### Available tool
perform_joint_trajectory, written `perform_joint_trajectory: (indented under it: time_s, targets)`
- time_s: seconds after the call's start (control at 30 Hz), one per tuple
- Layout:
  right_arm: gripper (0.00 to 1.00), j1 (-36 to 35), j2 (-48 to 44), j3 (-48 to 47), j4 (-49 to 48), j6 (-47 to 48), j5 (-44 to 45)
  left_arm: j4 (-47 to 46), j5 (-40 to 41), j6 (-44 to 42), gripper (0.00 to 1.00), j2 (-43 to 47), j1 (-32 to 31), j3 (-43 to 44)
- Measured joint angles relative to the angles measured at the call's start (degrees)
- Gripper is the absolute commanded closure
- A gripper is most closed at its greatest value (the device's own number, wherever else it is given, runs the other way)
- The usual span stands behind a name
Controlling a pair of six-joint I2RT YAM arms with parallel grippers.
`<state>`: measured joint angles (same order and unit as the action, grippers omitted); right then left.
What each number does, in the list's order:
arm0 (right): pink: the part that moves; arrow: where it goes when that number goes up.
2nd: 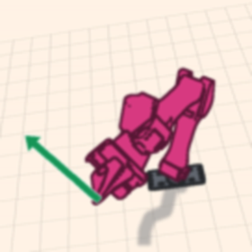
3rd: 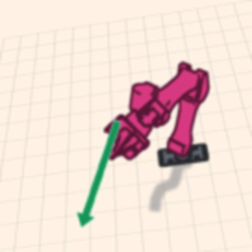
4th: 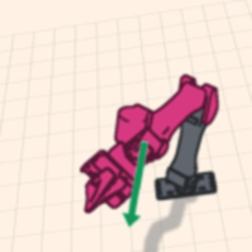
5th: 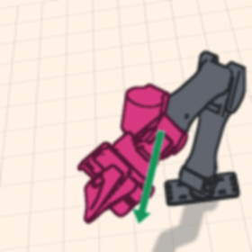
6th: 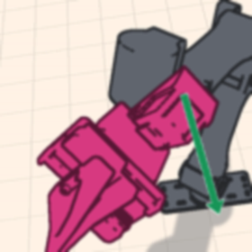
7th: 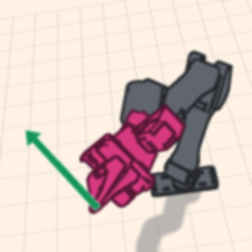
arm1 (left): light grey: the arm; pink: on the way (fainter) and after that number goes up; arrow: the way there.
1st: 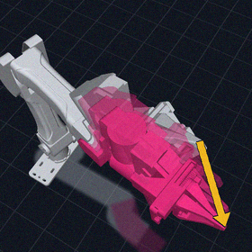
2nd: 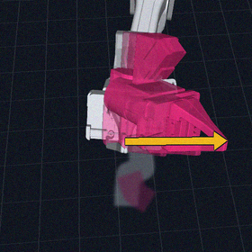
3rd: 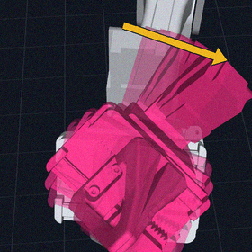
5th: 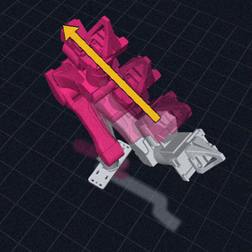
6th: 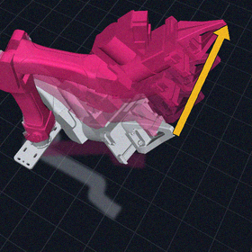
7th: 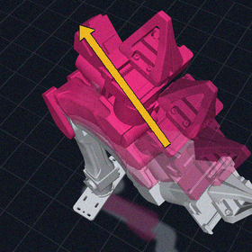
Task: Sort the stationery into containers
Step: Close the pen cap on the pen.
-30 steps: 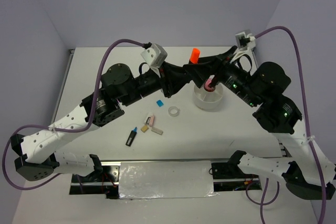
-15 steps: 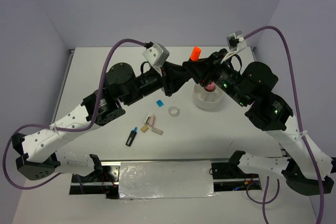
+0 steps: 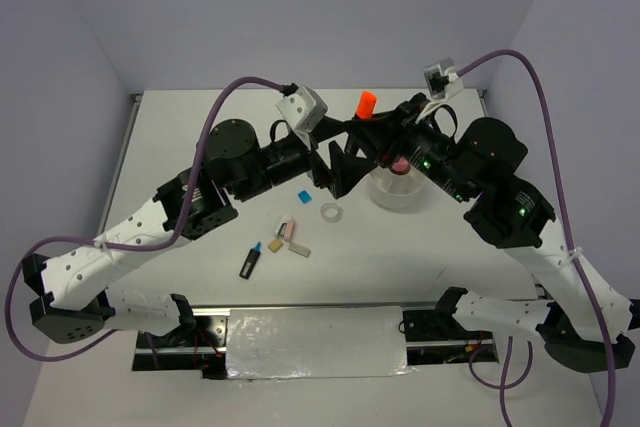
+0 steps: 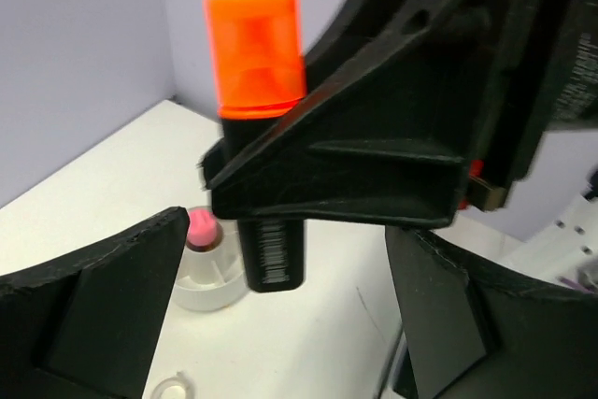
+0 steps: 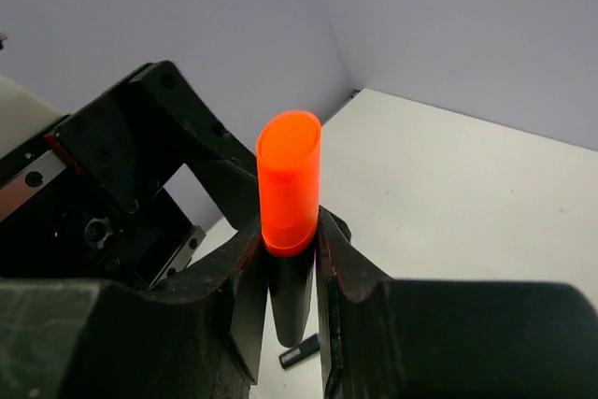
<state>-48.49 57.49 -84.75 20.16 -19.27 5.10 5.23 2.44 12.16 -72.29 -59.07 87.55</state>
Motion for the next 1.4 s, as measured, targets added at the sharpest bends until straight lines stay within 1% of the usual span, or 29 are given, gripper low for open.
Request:
perform_joint_trajectory:
  time_s: [0.07, 0.13, 0.27, 0.3, 0.37, 0.43, 0.47, 0.57, 0.6, 0.67, 0.7, 0.73, 0.8, 0.87, 0.97, 1.03, 1.07, 1.1, 1.17, 1.23, 1.33, 1.37, 1.4]
  targets:
    - [1.00, 0.81, 0.02, -0.07, 0.17, 1.64, -3.78, 0.52, -2.71, 0.02, 0.01, 0.15, 0.00, 0.00]
    - [1.00, 2.73, 0.13, -0.44, 0.79, 3.30, -9.90, 1.42, -5.79, 0.26, 0.01, 0.44, 0.57, 0.00]
    - [1.00, 8.35, 0.90, -2.36, 1.22, 4.55, -26.14, 2.25, -15.82, 3.08, 0.03, 1.51, 3.96, -0.07]
    - [1.00, 9.62, 1.03, -2.73, 0.83, 4.44, -30.10, 2.16, -18.88, 3.89, 0.06, 1.77, 5.01, -0.07]
    - [1.00, 11.47, 1.14, -3.30, -0.02, 4.09, -37.22, 2.01, -23.71, 5.84, 0.07, 2.32, 6.47, -0.07]
    - [1.00, 12.57, 1.14, -3.80, -0.52, 3.65, -42.86, 1.92, -27.63, 7.48, 0.11, 2.80, 6.73, -0.07]
    - [1.00, 12.94, 1.14, -3.96, -1.03, 3.28, -45.31, 1.77, -29.31, 7.98, 0.12, 3.08, 6.71, -0.11]
    - [1.00, 13.29, 1.14, -4.02, -3.10, 1.88, -51.06, 0.98, -33.03, 9.42, 0.17, 3.91, 6.71, -0.46]
    - [1.00, 13.33, 1.14, -3.96, -3.85, 1.38, -52.19, 0.74, -34.18, 10.03, 0.21, 4.09, 6.75, -0.46]
    - [1.00, 13.46, 1.09, -3.61, -5.20, 0.61, -53.88, 0.04, -36.22, 11.06, 0.23, 4.17, 6.80, -0.46]
    - [1.00, 13.51, 1.03, -3.19, -6.10, 0.31, -54.34, -0.28, -37.03, 11.85, 0.31, 4.17, 6.82, -0.46]
    - [1.00, 13.51, 0.94, -2.78, -6.82, -0.09, -54.82, -0.48, -37.79, 12.35, 0.34, 4.15, 6.82, -0.48]
    - [1.00, 13.51, 0.96, -2.21, -7.82, -0.94, -55.58, -0.87, -38.86, 13.42, 0.38, 4.15, 6.82, -0.63]
    - [1.00, 13.53, 0.96, -1.62, -8.94, -1.77, -56.24, -1.68, -39.52, 13.97, 0.39, 4.13, 6.82, -0.90]
    - [1.00, 13.55, 0.96, -0.92, -10.36, -2.89, -56.68, -2.89, -40.17, 15.04, 0.43, 4.13, 6.86, -1.33]
    - [1.00, 13.55, 0.90, -0.59, -11.30, -3.61, -56.81, -3.39, -40.37, 15.26, 0.50, 3.89, 6.99, -1.33]
    - [1.00, 13.57, 0.87, -0.39, -11.93, -4.02, -56.89, -3.61, -40.44, 15.37, 0.58, 3.74, 7.04, -1.36]
    - [1.00, 13.57, 0.81, -0.28, -12.28, -4.44, -57.07, -3.80, -40.48, 15.63, 0.62, 3.50, 7.10, -1.40]
    - [1.00, 13.57, 0.74, -0.22, -12.79, -4.81, -57.20, -4.33, -40.61, 15.87, 0.67, 3.04, 7.28, -1.42]
    - [1.00, 13.57, 0.61, 0.04, -13.11, -5.22, -57.29, -4.87, -40.74, 16.44, 0.69, 2.51, 7.28, -1.62]
    - [1.00, 13.64, 0.59, 0.13, -13.22, -5.40, -57.24, -5.51, -40.94, 16.37, 0.85, 2.27, 7.30, -1.68]
    - [1.00, 13.66, 0.57, 0.13, -13.35, -5.40, -57.18, -5.62, -40.89, 16.41, 0.99, 2.27, 7.30, -1.68]
    - [1.00, 13.66, 0.52, 0.13, -13.38, -5.38, -57.18, -5.68, -40.87, 16.46, 1.00, 2.27, 7.30, -1.68]
